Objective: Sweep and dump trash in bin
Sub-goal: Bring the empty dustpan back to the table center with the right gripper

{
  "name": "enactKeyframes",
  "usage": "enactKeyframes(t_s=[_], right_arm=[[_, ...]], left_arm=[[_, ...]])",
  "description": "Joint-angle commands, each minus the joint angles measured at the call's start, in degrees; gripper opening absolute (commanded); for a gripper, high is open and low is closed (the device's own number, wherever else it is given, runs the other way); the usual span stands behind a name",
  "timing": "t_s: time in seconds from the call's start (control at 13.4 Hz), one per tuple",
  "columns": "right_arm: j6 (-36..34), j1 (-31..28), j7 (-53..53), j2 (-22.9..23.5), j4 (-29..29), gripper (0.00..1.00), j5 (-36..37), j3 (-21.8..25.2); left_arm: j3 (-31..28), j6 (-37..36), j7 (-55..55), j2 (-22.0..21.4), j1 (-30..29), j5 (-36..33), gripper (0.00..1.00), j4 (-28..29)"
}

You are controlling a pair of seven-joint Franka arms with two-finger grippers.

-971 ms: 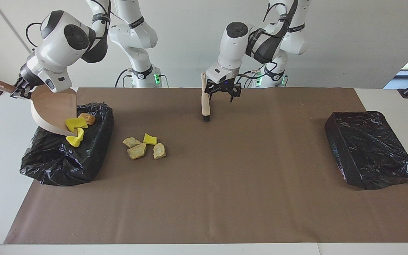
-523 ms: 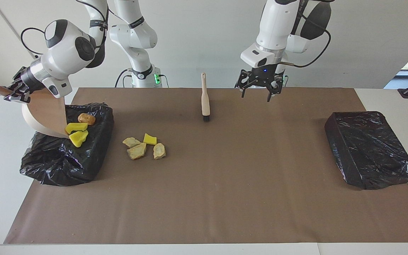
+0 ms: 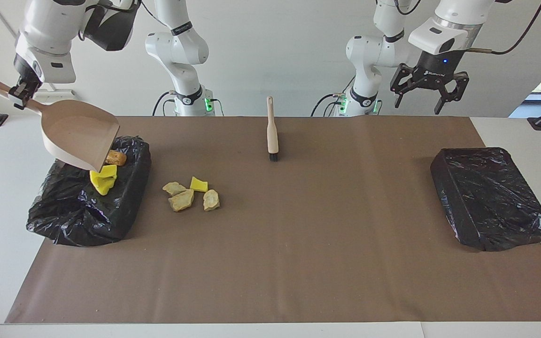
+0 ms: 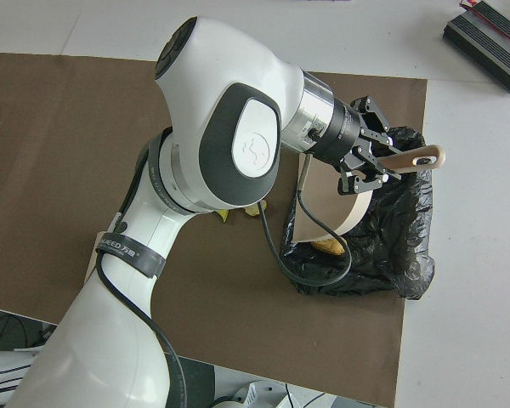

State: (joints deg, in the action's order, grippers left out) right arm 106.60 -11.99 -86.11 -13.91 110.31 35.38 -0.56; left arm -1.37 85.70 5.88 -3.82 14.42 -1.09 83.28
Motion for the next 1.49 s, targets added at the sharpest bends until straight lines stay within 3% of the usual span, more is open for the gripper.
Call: enactKeyframes(t_s=[0.0,0.15,0.37,0.6,0.75,0.97,1.19,1.42], right_arm=[[-1.9,0.5,10.9,0.6,-0.5,0.0,-8.7,-0.7],[-6.5,3.6,23.4,0.6,0.2,0.0,-13.5,-4.1],[-8.9,14.2,54.5,4.3,0.9,0.0,-21.9,-5.3],[-8.1,24.3,77.7,13.1,-3.2,0.0,-29.0,-5.3],[-7.5,29.4,92.4,22.4,-11.2,0.0,-34.1,-5.3],[-3.7,32.8,100.1,32.3,-18.9,0.0,-38.8,-5.6],[5.4,38.9,119.2,41.0,-22.4,0.0,-45.3,-5.6],[7.7,39.7,121.5,42.3,-21.6,0.0,-44.7,-5.6]], left_arm=[[0.8,-6.8,1.4,3.7,-3.3,-0.1,1.0,-8.3],[0.9,-9.4,1.5,4.4,-5.9,0.6,1.0,-10.1],[0.8,-9.3,1.5,3.0,-7.1,1.7,1.0,-9.2],[0.9,-9.5,1.1,0.0,-7.1,1.6,1.0,-5.6],[1.1,-9.6,0.9,0.0,-7.2,1.4,1.0,-5.7],[1.0,-9.6,0.9,0.0,-7.1,1.3,1.0,-5.7],[1.1,-9.6,0.9,0.0,-7.2,1.3,1.0,-5.7],[1.0,-9.7,0.8,0.0,-7.2,1.2,1.0,-5.7]])
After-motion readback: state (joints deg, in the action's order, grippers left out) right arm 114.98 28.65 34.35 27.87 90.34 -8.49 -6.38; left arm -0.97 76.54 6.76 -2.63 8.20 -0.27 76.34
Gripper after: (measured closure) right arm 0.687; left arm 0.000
